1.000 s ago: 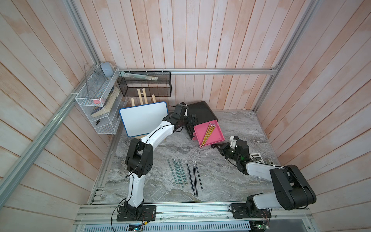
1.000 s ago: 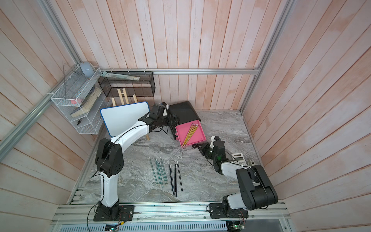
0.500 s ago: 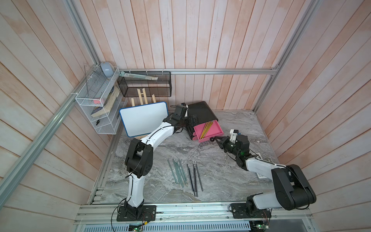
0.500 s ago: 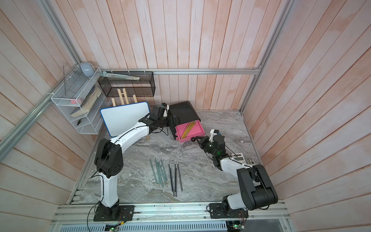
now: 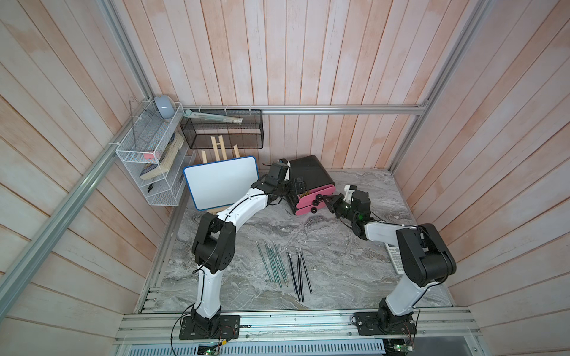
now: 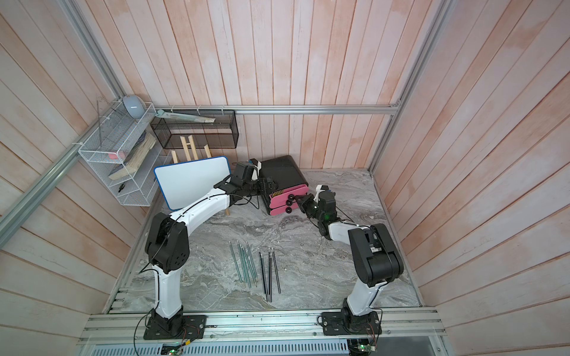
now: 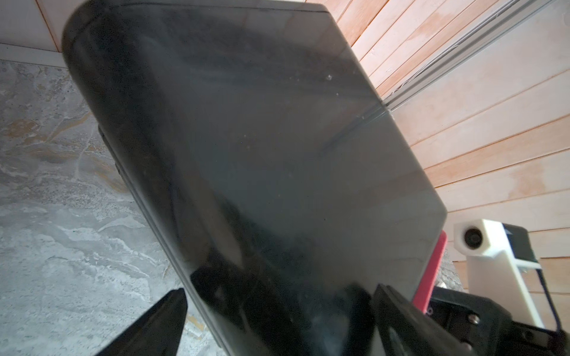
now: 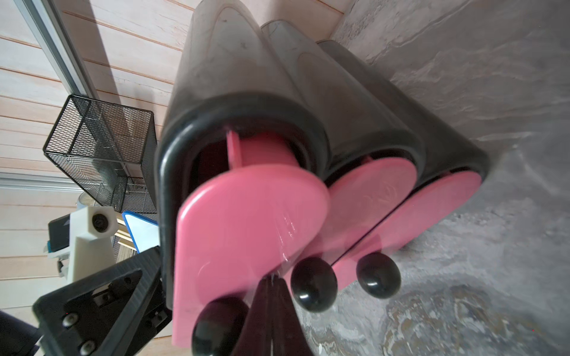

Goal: Please place the pencils in the drawer according to their color
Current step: Close the drawer in the storage box.

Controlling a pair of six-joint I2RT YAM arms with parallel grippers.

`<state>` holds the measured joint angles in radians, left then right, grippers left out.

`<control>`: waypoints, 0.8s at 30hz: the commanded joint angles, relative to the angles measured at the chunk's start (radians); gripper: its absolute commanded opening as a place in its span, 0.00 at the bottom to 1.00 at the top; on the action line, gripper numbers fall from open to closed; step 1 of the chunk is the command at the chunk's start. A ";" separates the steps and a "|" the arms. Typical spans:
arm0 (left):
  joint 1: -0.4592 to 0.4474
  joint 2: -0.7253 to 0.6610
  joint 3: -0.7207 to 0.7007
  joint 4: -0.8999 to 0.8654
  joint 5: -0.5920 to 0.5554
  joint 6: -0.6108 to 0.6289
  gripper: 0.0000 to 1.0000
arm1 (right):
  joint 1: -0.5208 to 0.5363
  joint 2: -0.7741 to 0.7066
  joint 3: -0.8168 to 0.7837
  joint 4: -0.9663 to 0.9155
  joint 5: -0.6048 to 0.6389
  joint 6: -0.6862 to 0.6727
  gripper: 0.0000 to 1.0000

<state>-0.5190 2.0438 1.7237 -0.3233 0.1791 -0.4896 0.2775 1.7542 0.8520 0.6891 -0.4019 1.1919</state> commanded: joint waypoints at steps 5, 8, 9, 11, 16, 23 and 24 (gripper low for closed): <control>-0.022 0.036 -0.072 -0.162 0.005 0.041 1.00 | 0.032 0.050 0.105 0.036 -0.008 0.024 0.02; -0.025 0.030 -0.082 -0.155 0.006 0.040 1.00 | 0.041 0.069 0.134 0.031 -0.009 0.027 0.02; -0.026 0.030 -0.084 -0.155 0.006 0.040 1.00 | 0.043 0.074 0.141 0.026 -0.009 0.027 0.02; -0.026 0.026 -0.087 -0.155 0.002 0.039 1.00 | 0.046 0.077 0.141 0.034 -0.013 0.032 0.02; -0.017 0.004 -0.082 -0.148 -0.009 0.024 1.00 | 0.046 0.031 0.084 0.039 -0.013 0.031 0.04; 0.025 -0.015 0.014 -0.192 -0.015 -0.005 1.00 | 0.043 -0.081 -0.047 0.030 0.012 0.021 0.42; 0.032 -0.011 0.034 -0.204 -0.016 -0.002 1.00 | 0.043 -0.094 -0.067 0.034 0.015 0.022 0.47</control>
<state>-0.5079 2.0163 1.7267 -0.3840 0.1787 -0.5018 0.3088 1.7039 0.8215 0.6846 -0.3817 1.2243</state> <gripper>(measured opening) 0.996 0.450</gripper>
